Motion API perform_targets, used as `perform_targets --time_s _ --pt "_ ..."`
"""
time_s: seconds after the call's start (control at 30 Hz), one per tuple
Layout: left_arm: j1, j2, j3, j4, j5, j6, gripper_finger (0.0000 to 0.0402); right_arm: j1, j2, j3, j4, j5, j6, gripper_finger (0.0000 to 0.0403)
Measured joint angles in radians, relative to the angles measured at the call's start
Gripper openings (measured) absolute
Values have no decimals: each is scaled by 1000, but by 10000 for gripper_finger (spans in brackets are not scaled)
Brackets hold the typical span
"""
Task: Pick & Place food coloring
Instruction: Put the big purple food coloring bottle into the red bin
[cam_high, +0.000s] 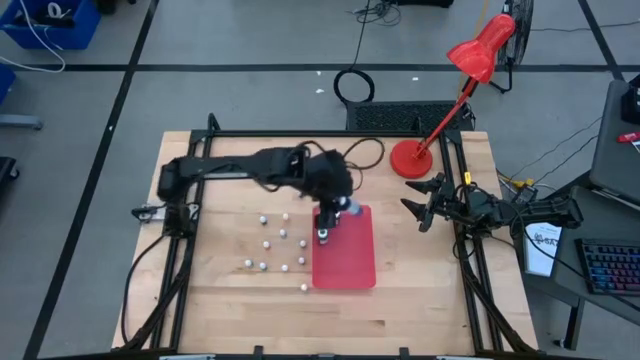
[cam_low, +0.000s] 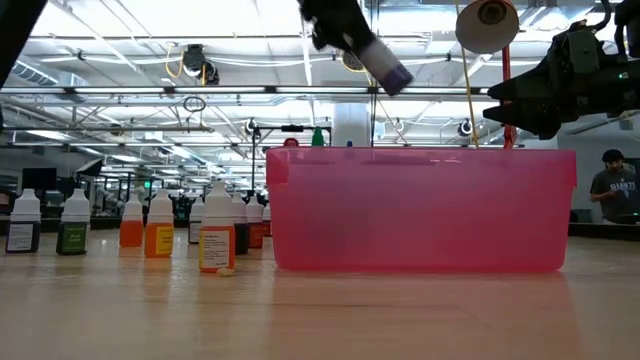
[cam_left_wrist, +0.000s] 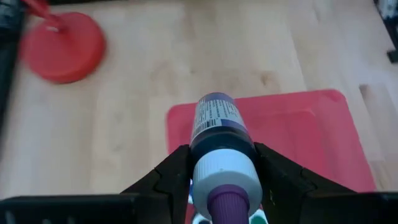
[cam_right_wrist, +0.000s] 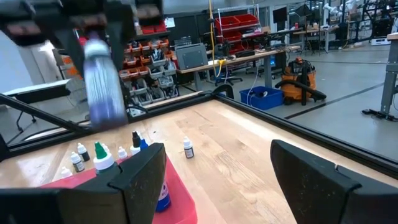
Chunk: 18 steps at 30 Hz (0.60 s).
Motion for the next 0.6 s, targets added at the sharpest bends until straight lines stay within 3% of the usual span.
perform_targets --time_s 0.1,0.33,0.6 --pt "6 62 0 15 47 56 152 0 0 0 0 0 0 279" --pt "7 193 -2 27 33 80 152 0 0 0 0 0 0 279" --pt "4 276 -2 58 -107 71 151 0 0 0 0 0 0 279"
